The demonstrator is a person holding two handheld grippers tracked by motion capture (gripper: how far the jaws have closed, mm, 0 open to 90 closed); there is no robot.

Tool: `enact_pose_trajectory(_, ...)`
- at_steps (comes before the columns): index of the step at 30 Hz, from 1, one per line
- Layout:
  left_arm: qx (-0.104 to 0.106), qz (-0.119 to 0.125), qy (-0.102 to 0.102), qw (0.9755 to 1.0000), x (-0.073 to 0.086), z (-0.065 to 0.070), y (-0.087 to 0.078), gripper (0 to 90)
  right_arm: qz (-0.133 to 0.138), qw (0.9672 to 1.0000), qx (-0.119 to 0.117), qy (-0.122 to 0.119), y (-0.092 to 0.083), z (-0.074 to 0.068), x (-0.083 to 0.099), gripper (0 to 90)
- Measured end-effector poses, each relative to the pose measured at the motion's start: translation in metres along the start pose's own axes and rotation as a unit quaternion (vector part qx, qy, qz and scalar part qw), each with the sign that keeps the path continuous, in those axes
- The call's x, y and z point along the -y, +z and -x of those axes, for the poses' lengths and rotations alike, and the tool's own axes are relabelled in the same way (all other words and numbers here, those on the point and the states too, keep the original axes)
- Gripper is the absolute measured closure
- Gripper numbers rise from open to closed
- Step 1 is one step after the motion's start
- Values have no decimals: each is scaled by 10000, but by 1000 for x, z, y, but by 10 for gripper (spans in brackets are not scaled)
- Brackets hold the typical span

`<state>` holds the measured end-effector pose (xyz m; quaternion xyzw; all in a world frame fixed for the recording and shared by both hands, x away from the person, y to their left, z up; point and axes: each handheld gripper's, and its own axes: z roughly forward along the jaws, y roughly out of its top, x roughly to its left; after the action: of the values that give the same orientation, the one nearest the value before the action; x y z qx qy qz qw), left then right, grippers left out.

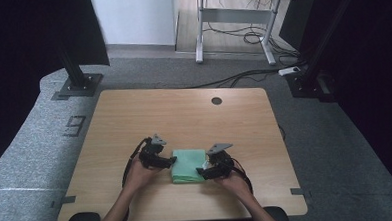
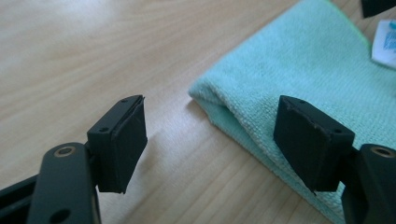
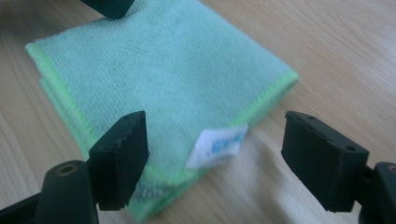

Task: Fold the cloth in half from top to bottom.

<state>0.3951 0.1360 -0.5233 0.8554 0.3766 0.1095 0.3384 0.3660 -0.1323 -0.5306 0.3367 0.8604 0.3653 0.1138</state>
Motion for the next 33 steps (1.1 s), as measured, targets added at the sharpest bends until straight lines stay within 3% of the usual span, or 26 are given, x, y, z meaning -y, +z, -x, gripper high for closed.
enact_pose_trajectory(6,-16,-62,13,10000,5,4,8,254,-91,9999,80,-61,-7,1,14,225)
enact_pose_trajectory(10,105,107,-17,9999,4,8,1,243,-92,9999,78,-9,-6,2,19,225)
enact_pose_trajectory(13,169,106,102,9997,6,16,-5,217,-67,9999,114,-34,-5,2,21,225)
enact_pose_trajectory(18,255,-24,181,9995,23,28,-7,191,-23,9999,128,44,-5,2,24,219)
enact_pose_trajectory(22,298,-5,42,9995,32,27,-7,184,10,9998,119,180,-5,2,26,208)
enact_pose_trajectory(33,73,97,214,9997,39,30,-1,139,82,9995,189,228,-5,2,30,191)
